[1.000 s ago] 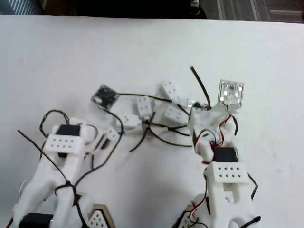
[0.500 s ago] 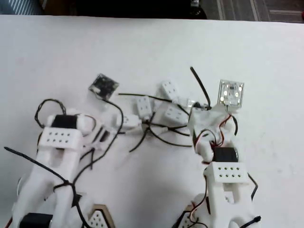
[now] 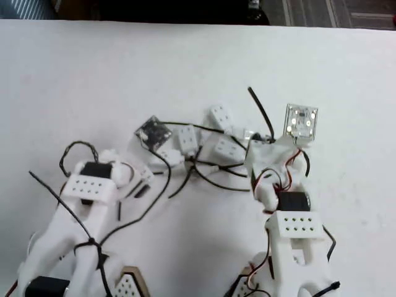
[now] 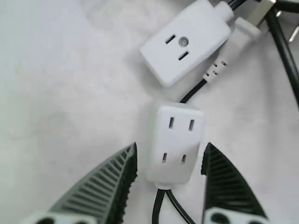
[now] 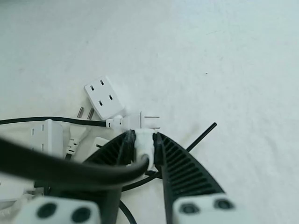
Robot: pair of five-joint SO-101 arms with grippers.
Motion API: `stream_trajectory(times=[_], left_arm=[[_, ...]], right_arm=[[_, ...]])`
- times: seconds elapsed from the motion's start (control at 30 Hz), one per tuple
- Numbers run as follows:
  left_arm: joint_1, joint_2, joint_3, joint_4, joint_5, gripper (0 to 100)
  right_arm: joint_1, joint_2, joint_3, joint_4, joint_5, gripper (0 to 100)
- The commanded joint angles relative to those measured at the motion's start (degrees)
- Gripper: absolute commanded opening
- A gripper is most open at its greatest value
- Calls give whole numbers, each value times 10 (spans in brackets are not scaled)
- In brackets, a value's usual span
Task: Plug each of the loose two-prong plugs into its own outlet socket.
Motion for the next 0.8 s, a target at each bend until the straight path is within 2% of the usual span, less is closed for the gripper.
stream_trajectory(times=[0.0, 0.3, 0.53, 0.63, 0.77], left_arm=[[-7, -12, 20, -40, -6, 229], [11, -12, 37, -62, -6, 168], [64, -17, 58, -61, -6, 59], [84, -18, 46, -35, -5, 47], [112, -18, -9, 51, -5, 46]], right_arm=[[2, 0, -30, -12, -3, 17], [2, 0, -29, -11, -3, 17], [2, 0, -29, -9, -3, 17], [2, 0, -29, -9, -3, 17], [2, 0, -28, -9, -3, 17]])
